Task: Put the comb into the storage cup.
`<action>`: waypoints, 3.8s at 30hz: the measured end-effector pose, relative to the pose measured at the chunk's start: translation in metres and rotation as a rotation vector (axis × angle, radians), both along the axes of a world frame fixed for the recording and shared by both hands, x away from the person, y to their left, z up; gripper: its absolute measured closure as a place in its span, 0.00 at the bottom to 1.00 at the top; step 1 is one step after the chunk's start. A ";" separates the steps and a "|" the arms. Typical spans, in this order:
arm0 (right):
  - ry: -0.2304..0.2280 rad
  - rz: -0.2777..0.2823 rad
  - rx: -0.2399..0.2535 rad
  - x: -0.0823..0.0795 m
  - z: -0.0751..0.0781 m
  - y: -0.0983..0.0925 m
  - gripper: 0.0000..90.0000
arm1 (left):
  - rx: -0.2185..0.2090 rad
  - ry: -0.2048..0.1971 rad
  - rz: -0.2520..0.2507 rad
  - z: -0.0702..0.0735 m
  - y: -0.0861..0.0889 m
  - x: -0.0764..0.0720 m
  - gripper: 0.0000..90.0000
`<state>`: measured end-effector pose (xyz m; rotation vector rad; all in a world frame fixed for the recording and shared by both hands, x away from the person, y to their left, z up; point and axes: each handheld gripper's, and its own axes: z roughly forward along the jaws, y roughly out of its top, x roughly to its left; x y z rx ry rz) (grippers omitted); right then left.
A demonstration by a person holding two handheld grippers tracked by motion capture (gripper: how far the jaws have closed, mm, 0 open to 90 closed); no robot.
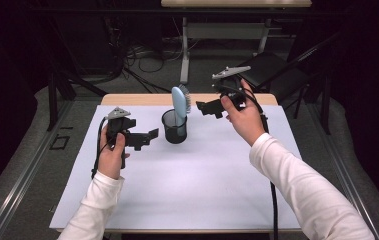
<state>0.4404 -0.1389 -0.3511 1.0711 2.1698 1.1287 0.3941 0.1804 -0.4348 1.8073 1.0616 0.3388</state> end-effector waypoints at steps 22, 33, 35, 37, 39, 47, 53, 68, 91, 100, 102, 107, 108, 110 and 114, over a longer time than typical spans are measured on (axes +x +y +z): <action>0.004 -0.017 -0.005 -0.020 -0.022 -0.037 0.00 | 0.028 0.001 -0.057 0.015 0.003 0.000 0.00; -0.002 -0.001 -0.008 -0.037 -0.031 -0.055 0.00 | 0.020 -0.003 -0.071 0.012 0.007 -0.004 0.00; -0.002 0.001 -0.006 -0.040 -0.033 -0.058 0.00 | 0.010 -0.003 -0.074 0.010 0.007 -0.005 0.00; 0.002 0.006 -0.009 -0.043 -0.037 -0.061 0.00 | 0.015 -0.003 -0.075 0.008 0.007 -0.006 0.00; 0.007 0.004 -0.007 -0.046 -0.042 -0.064 0.00 | 0.019 0.001 -0.074 0.005 0.006 -0.007 0.00; 0.025 -0.006 0.011 -0.056 -0.060 -0.074 0.00 | 0.020 -0.012 -0.093 -0.002 0.008 -0.012 0.00; 0.015 -0.016 0.028 -0.066 -0.070 -0.081 0.00 | 0.024 -0.024 -0.102 -0.005 0.008 -0.014 0.00; 0.030 -0.045 0.059 -0.082 -0.096 -0.099 0.00 | 0.036 -0.024 -0.107 -0.014 0.012 -0.023 0.00; 0.017 -0.132 0.095 -0.112 -0.123 -0.137 0.00 | 0.009 -0.043 -0.085 -0.032 0.031 -0.035 0.00; 0.011 -0.170 0.134 -0.122 -0.133 -0.142 0.00 | -0.002 -0.043 -0.070 -0.039 0.037 -0.039 0.00; 0.019 -0.173 0.137 -0.124 -0.137 -0.143 0.00 | -0.004 -0.047 -0.066 -0.040 0.038 -0.039 0.00; 0.022 -0.185 0.137 -0.126 -0.146 -0.144 0.00 | -0.010 -0.049 -0.056 -0.043 0.040 -0.039 0.00; 0.023 -0.186 0.138 -0.126 -0.147 -0.144 0.00 | -0.008 -0.048 -0.056 -0.044 0.041 -0.038 0.00; 0.017 -0.192 0.135 -0.127 -0.149 -0.144 0.00 | -0.011 -0.047 -0.055 -0.045 0.041 -0.038 0.00; 0.013 -0.195 0.131 -0.128 -0.153 -0.144 0.00 | -0.011 -0.049 -0.050 -0.047 0.041 -0.038 0.00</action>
